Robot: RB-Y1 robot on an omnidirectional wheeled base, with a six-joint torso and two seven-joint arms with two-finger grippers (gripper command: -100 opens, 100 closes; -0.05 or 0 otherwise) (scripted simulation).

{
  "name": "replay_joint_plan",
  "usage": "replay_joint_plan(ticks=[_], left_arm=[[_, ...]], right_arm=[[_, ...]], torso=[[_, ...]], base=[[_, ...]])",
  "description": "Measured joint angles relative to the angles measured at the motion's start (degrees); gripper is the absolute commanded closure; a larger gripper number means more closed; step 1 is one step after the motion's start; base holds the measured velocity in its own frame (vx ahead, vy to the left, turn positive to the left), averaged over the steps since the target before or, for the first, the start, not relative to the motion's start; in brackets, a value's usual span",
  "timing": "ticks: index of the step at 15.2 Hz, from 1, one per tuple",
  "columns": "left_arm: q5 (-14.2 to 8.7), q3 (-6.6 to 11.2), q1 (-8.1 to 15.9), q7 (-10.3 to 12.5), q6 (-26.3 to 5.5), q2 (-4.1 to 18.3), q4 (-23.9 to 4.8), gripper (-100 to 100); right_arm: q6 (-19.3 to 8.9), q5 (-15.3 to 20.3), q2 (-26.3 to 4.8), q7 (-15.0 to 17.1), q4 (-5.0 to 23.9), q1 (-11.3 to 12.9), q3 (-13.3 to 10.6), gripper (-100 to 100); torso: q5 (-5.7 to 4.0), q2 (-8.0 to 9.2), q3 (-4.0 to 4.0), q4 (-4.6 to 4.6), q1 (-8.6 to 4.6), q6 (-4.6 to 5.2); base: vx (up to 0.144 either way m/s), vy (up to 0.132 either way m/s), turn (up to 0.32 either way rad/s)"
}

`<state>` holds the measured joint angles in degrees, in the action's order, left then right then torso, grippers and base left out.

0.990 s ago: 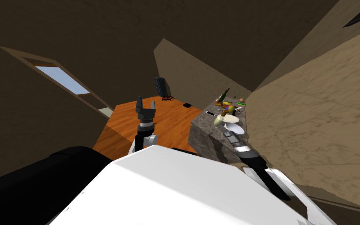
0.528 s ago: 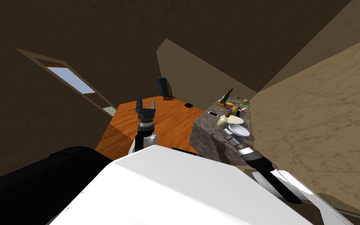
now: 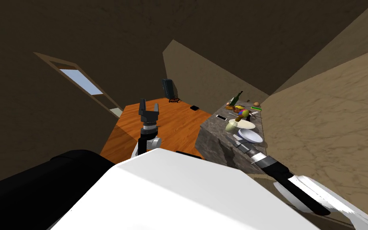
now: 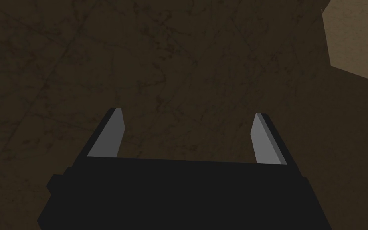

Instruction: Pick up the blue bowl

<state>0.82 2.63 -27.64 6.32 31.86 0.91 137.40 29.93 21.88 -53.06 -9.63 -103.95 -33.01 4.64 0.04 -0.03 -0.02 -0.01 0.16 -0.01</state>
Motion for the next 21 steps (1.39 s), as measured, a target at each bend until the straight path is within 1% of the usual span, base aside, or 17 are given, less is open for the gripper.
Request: replay_joint_plan(ticks=[2, 3, 7, 10, 11, 12, 14, 16, 17, 19, 20, 21], left_arm=[[0.0, 0.00, 0.0, 0.0, 0.0, 0.0, 0.0, 0], [0.0, 0.00, 0.0, 0.0, 0.0, 0.0, 0.0, 0], [0.0, 0.00, 0.0, 0.0, 0.0, 0.0, 0.0, 0], [0.0, 0.00, 0.0, 0.0, 0.0, 0.0, 0.0, 0], [0.0, 0.00, 0.0, 0.0, 0.0, 0.0, 0.0, 0], [0.0, 0.00, 0.0, 0.0, 0.0, 0.0, 0.0, 0], [0.0, 0.00, 0.0, 0.0, 0.0, 0.0, 0.0, 0], [0.0, 0.00, 0.0, 0.0, 0.0, 0.0, 0.0, 0], [0.0, 0.00, 0.0, 0.0, 0.0, 0.0, 0.0, 0], [0.0, 0.00, 0.0, 0.0, 0.0, 0.0, 0.0, 0], [0.0, 0.00, 0.0, 0.0, 0.0, 0.0, 0.0, 0], [0.0, 0.00, 0.0, 0.0, 0.0, 0.0, 0.0, 0]], right_arm=[[1.0, 0.9, -2.5, -0.6, 2.4, -0.5, 0.4, -100], [1.1, 1.2, -3.6, -0.7, 2.8, -0.3, 0.3, -100], [1.4, 3.6, -9.1, -1.9, 6.9, -0.5, -0.2, -100], [1.9, 5.0, -12.8, -2.8, 9.2, -1.1, -0.3, -100], [2.0, 5.3, -13.7, -3.0, 9.6, -1.3, -0.2, -100], [2.3, 5.8, -14.7, -3.4, 10.5, -1.8, -0.1, -100], [2.8, 6.5, -16.9, -4.0, 11.8, -2.1, 0.0, -100], [3.0, 7.6, -19.3, -4.4, 13.8, -2.1, -0.6, -100], [3.4, 8.3, -20.4, -4.9, 15.1, -2.5, -0.5, -100], [3.7, 9.0, -22.6, -5.5, 16.2, -3.2, -0.4, -100], [3.9, 9.7, -23.7, -5.8, 17.4, -2.9, -0.9, -100], [4.0, 10.1, -25.1, -6.0, 18.0, -3.3, -0.9, -100]], torso=[[0.00, 0.00, 0.00, 0.00, 0.02, -0.01], [0.00, 0.01, 0.00, 0.00, 0.00, 0.00], [0.01, -0.04, -0.02, -0.01, 0.01, 0.00], [0.01, -0.06, -0.04, -0.01, 0.02, -0.01], [0.00, -0.05, -0.03, -0.01, -0.02, 0.01], [-0.01, -0.03, -0.02, -0.01, -0.04, 0.00], [-0.01, -0.02, -0.01, 0.00, -0.05, 0.00], [-0.01, -0.07, -0.04, -0.01, -0.05, -0.01], [-0.01, -0.08, -0.04, -0.02, -0.05, -0.01], [-0.01, -0.08, -0.05, -0.02, -0.06, 0.01], [-0.02, -0.09, -0.05, -0.02, -0.07, -0.02], [-0.01, -0.09, -0.05, -0.02, -0.08, -0.01]], base=[[0.005, 0.043, 0.061], [0.006, 0.042, 0.091], [0.016, 0.043, 0.076], [0.022, 0.039, 0.072], [0.016, 0.028, 0.074], [0.014, 0.032, 0.091], [0.018, 0.026, 0.064], [0.029, 0.028, 0.106], [0.034, 0.026, 0.097], [0.027, 0.019, 0.046], [0.028, 0.017, 0.085], [0.031, 0.016, 0.120]])
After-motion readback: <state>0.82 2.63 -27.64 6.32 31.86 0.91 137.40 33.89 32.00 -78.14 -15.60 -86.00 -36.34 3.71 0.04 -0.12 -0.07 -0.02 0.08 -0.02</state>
